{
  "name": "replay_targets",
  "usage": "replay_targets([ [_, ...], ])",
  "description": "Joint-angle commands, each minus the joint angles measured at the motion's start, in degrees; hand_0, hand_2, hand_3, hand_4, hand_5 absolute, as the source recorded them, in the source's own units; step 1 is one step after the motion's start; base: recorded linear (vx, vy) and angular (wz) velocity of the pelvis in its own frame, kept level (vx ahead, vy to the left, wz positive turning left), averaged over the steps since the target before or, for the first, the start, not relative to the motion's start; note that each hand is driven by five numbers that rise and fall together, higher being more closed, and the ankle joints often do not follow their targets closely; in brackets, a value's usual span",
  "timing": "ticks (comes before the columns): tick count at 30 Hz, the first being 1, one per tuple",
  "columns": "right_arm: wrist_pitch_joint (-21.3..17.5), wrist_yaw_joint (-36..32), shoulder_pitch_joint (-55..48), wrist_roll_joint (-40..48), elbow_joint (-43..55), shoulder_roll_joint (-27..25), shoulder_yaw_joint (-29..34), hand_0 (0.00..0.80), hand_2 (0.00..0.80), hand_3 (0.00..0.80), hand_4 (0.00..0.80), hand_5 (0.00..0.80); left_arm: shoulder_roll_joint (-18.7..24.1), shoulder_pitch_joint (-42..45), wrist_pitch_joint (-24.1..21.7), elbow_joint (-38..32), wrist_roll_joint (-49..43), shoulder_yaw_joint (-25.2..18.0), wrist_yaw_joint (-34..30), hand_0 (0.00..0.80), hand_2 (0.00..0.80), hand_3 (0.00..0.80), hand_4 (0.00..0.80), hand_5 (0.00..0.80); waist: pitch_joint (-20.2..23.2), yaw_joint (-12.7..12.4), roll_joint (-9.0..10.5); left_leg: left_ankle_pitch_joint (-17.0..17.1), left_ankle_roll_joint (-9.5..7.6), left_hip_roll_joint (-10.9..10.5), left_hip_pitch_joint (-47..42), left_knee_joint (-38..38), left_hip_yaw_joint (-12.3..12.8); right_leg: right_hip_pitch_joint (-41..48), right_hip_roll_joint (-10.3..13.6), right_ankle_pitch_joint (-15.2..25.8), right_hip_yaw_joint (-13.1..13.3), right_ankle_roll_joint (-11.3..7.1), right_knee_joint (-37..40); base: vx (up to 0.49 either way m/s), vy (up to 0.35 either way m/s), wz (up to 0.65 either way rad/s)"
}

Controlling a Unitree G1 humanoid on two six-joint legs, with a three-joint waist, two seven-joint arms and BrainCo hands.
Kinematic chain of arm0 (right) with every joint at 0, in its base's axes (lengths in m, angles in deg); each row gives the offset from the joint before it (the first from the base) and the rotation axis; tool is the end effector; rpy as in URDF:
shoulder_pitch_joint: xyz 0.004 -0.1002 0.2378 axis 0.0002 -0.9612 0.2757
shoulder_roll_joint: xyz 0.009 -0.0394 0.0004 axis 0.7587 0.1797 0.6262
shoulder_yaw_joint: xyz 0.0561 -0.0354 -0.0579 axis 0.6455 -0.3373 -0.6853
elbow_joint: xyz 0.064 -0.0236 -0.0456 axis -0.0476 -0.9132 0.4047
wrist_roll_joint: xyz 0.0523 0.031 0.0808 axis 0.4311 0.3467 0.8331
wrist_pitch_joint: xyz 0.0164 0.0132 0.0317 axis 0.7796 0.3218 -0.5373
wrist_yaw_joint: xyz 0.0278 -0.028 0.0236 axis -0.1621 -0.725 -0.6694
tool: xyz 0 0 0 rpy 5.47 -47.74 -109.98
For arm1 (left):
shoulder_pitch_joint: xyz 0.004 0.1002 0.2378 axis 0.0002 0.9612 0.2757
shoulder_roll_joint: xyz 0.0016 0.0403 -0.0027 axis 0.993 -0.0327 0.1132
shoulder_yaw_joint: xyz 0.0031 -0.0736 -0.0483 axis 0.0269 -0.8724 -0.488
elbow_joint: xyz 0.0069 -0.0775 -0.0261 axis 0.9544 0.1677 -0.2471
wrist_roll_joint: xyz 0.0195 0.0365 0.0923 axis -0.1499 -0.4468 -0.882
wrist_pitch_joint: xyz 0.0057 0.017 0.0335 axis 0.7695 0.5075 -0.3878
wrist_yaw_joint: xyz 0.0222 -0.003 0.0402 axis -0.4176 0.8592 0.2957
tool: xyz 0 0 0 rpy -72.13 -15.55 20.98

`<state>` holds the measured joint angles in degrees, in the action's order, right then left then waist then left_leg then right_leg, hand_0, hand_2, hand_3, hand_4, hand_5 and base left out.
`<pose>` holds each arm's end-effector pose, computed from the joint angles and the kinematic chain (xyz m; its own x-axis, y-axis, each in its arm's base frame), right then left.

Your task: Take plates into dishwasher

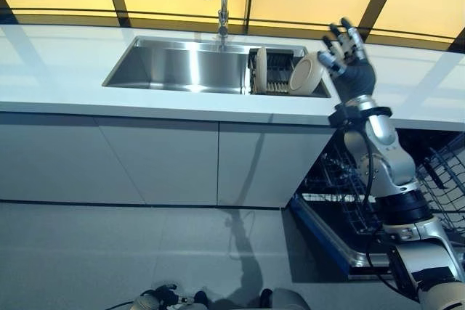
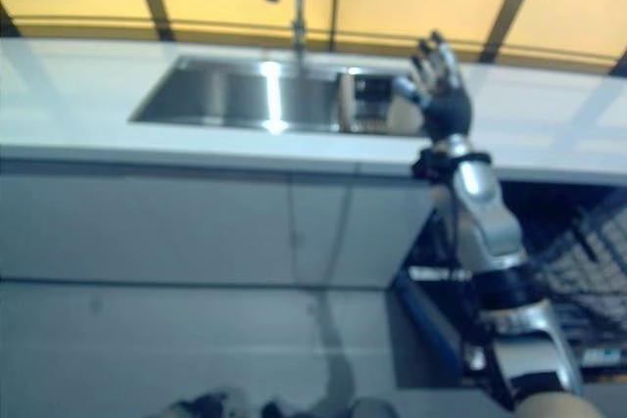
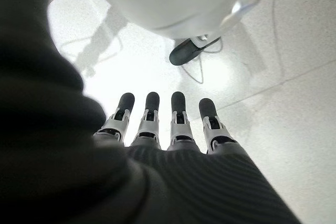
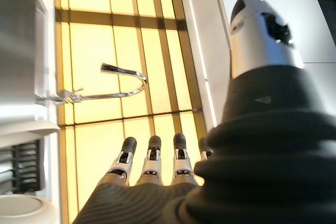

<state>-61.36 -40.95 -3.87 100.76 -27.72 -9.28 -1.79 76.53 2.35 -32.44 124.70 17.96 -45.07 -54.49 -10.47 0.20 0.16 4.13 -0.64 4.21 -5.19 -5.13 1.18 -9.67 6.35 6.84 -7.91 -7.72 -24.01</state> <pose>0.2817 -0.1931 0.2234 0.8852 0.0319 0.4641 -0.1282 0.9757 0.1776 0.0950 0.2182 -0.0965 0.3079 0.0894 -0.9472 0.4690 0.8520 0.2328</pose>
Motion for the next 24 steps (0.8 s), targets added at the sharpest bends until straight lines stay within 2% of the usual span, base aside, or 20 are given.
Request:
replay_targets([
  [1,-2.3,0.3,10.1,-0.6,1.1,-3.9,1.8,0.0,0.0,0.0,0.0,0.0,2.1,0.7,1.5,3.2,-1.3,0.5,-1.0,0.0,0.0,0.0,0.0,0.0,2.1,-0.4,3.6,-6.2,-3.25,-8.8,-3.7,0.7,-0.9,-1.9,1.3,4.3,2.2,0.66,7.6,0.451,-0.048,0.13],
  [2,-1.8,-0.5,9.9,-0.5,0.9,-5.1,2.3,0.0,0.0,0.0,0.0,0.0,1.7,1.0,1.0,4.1,-2.0,0.1,-0.8,0.0,0.0,0.0,0.0,0.0,2.2,0.4,4.35,-7.4,-3.22,-10.1,-4.7,0.9,-2.0,-3.1,-0.3,4.0,2.0,0.37,15.7,0.446,-0.051,0.26],
  [5,-0.7,-0.3,9.3,-0.2,0.8,-6.0,2.6,0.0,0.0,0.0,0.0,0.0,0.9,1.7,0.4,5.2,-2.5,-0.2,-0.2,0.0,0.0,0.0,0.0,0.0,1.6,2.1,4.02,-9.6,-3.07,-10.6,-7.5,2.0,-3.5,-5.6,-2.7,6.8,1.2,-0.49,25.9,0.519,-0.063,0.66],
  [7,0.8,0.9,8.4,-1.2,1.1,-5.9,3.1,0.0,0.0,0.0,0.0,0.0,0.9,2.1,0.3,5.2,-2.4,-0.2,-0.3,0.0,0.0,0.0,0.0,0.0,0.9,2.6,3.95,-12.4,-3.25,-10.8,-9.8,4.1,-4.1,-7.7,-1.9,8.5,-0.5,-0.26,26.1,0.501,-0.097,0.24],
  [11,2.6,1.2,7.6,-2.6,1.7,-5.9,3.9,0.0,0.0,0.0,0.0,0.0,1.1,2.8,-0.2,5.6,-3.0,-0.7,-1.0,0.0,0.0,0.0,0.0,0.0,1.3,3.6,4.19,-18.6,-3.36,-11.1,-13.5,8.5,-4.8,-9.2,0.3,11.4,-1.7,-0.18,24.6,0.562,-0.144,-0.02],
  [13,3.5,0.5,8.2,-2.1,1.4,-5.9,3.8,0.0,0.0,0.0,0.0,0.0,1.2,3.4,0.0,6.2,-2.4,-1.7,0.0,0.0,0.0,0.0,0.0,0.0,2.6,3.8,3.92,-21.0,-2.21,-10.4,-15.4,11.3,-4.5,-8.0,0.9,8.6,-2.7,0.16,23.1,0.693,-0.262,0.38],
  [14,4.3,0.8,8.2,-1.6,2.1,-5.7,3.4,0.0,0.0,0.0,0.0,0.0,1.4,4.0,0.5,6.0,-1.6,-2.9,-0.1,0.0,0.0,0.0,0.0,0.0,3.7,4.1,3.46,-21.1,-0.56,-9.2,-17.1,13.4,-2.6,-7.5,1.7,7.3,-3.9,0.52,20.3,0.592,-0.241,0.32],
  [16,5.7,1.2,7.7,-2.3,3.2,-4.7,2.8,0.0,0.0,0.0,0.0,0.0,1.3,4.5,-0.2,5.8,-2.7,-4.0,-0.9,0.0,0.0,0.0,0.0,0.0,5.2,4.1,2.25,-15.5,1.98,-7.5,-17.9,17.1,-1.7,-6.3,1.5,5.9,-5.4,1.66,18.4,0.524,-0.24,0.36],
  [17,6.3,1.6,6.8,-2.7,4.2,-3.9,1.6,0.0,0.0,0.0,0.0,0.0,1.1,5.2,-1.8,4.9,-3.7,-4.2,-1.4,0.0,0.0,0.0,0.0,0.0,6.2,4.3,1.03,-6.4,4.55,-6.2,-16.1,23.3,-1.4,-3.8,-0.1,4.2,-5.2,3.7,18.4,0.528,-0.274,0.47],
  [18,6.0,1.6,6.1,-3.5,4.5,-3.4,1.1,0.0,0.0,0.0,0.0,0.0,1.0,5.4,-2.6,4.4,-3.4,-4.0,-1.3,0.0,0.0,0.0,0.0,0.0,6.5,4.2,0.81,-2.5,5.52,-6.1,-14.3,26.5,-1.2,-1.9,-0.8,3.4,-4.6,4.66,19.3,0.587,-0.31,0.55],
  [19,5.9,1.3,5.5,-4.2,4.9,-3.3,0.9,0.0,0.0,0.0,0.0,0.0,0.9,5.7,-2.9,3.2,-2.5,-3.9,-1.0,0.0,0.0,0.0,0.0,0.0,6.5,3.9,0.94,0.6,6.45,-6.4,-10.6,33.1,-0.5,0.9,-1.4,2.3,-3.8,5.88,20.3,0.474,-0.261,0.4],
  [20,5.3,1.4,4.6,-4.5,5.3,-3.3,0.6,0.0,0.0,0.0,0.0,0.0,0.9,5.6,-2.8,1.7,-1.0,-4.1,-0.8,0.0,0.0,0.0,0.0,0.0,6.4,3.4,1.62,2.5,7.35,-6.4,-5.9,40.6,0.4,3.4,-1.2,1.3,-3.1,6.96,21.2,0.395,-0.229,0.19],
  [21,5.3,1.6,4.4,-4.7,5.5,-3.3,0.5,0.0,0.0,0.0,0.0,0.0,0.8,5.4,-2.7,1.0,-0.2,-4.2,-0.7,0.0,0.0,0.0,0.0,0.0,6.2,3.1,2.18,3.0,7.47,-6.5,-3.4,44.1,0.9,4.5,-0.7,0.7,-2.9,7.41,21.5,0.338,-0.216,-0.16],
  [22,5.3,2.1,4.0,-5.0,6.0,-3.4,0.6,0.0,0.0,0.0,0.0,0.0,0.6,5.1,-2.5,-0.4,0.6,-4.4,-0.5,0.0,0.0,0.0,0.0,0.0,5.9,2.6,2.9,2.4,7.34,-6.0,0.2,48.9,2.1,6.0,-0.1,-0.1,-3.3,8.04,21.8,0.323,-0.195,-0.43],
  [23,5.2,2.9,3.3,-5.4,6.6,-3.3,0.9,0.0,0.0,0.0,0.0,0.0,0.3,4.3,-2.8,-2.2,0.0,-4.3,-0.7,0.0,0.0,0.0,0.0,0.0,5.2,1.6,3.69,0.2,6.54,-5.0,5.5,52.6,2.8,8.1,0.5,-0.7,-4.0,8.33,22.6,0.3,-0.163,-0.35],
  [24,5.0,3.1,3.3,-5.7,6.7,-3.2,1.0,0.0,0.0,0.0,0.0,0.0,0.3,4.0,-3.0,-2.7,0.1,-4.0,-0.7,0.0,0.0,0.0,0.0,0.0,4.9,1.4,3.89,-0.9,6.05,-4.5,7.0,51.6,3.1,8.6,0.8,-0.9,-3.7,8.32,22.7,0.298,-0.1,-0.18],
])
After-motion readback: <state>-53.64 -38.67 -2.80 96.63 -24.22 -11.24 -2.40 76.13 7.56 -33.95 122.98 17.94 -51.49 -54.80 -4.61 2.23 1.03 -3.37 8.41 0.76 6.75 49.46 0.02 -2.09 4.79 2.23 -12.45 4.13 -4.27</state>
